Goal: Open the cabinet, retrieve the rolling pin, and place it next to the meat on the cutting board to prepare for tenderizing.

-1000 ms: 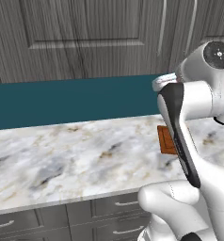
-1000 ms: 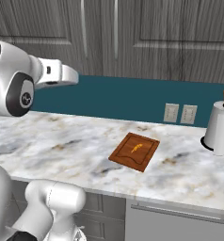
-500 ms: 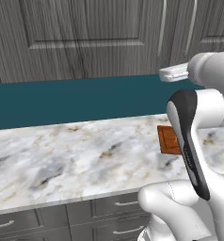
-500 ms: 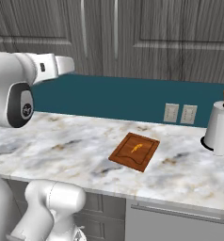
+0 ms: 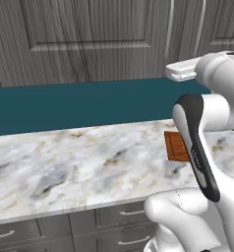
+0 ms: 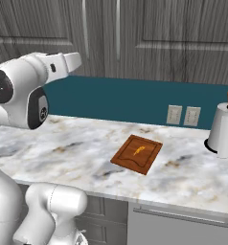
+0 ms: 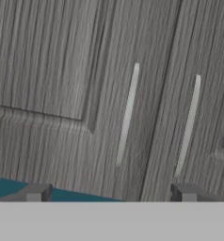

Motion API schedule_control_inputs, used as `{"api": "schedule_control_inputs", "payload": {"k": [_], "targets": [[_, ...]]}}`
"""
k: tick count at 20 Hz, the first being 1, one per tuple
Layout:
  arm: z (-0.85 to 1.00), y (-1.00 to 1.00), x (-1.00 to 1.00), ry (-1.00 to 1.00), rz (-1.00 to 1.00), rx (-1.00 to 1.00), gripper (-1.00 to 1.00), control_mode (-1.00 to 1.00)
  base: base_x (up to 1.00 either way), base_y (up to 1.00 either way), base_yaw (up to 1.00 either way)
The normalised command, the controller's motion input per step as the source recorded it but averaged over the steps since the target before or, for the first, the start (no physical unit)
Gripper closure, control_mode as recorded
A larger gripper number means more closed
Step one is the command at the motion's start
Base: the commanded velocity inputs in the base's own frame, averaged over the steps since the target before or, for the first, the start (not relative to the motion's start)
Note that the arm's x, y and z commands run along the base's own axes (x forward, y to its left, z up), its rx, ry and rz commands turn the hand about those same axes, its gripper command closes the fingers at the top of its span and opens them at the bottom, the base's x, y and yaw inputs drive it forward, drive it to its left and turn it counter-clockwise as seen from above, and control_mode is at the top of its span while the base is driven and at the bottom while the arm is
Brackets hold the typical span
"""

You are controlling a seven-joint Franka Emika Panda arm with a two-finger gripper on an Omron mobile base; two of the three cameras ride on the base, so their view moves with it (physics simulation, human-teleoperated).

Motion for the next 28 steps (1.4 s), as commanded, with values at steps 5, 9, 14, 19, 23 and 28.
{"api": "schedule_control_inputs", "payload": {"k": [5,9,14,19,23,28], "targets": [[0.00,0.00,0.00,0.00,0.00,0.00,-1.00,-1.00,0.00,0.00,0.00],[0.00,0.00,0.00,0.00,0.00,0.00,-1.00,-1.00,0.00,0.00,0.00],[0.00,0.00,0.31,0.00,0.00,0.00,-1.00,-1.00,0.00,0.00,0.00],[0.00,0.00,0.53,-0.01,0.00,0.00,-1.00,-1.00,0.00,0.00,0.00],[0.00,-0.01,0.36,0.00,0.00,0.00,-1.00,-1.00,0.00,0.00,0.00],[0.06,-0.01,0.14,0.00,0.00,0.09,-1.00,-1.00,0.00,0.00,0.00]]}}
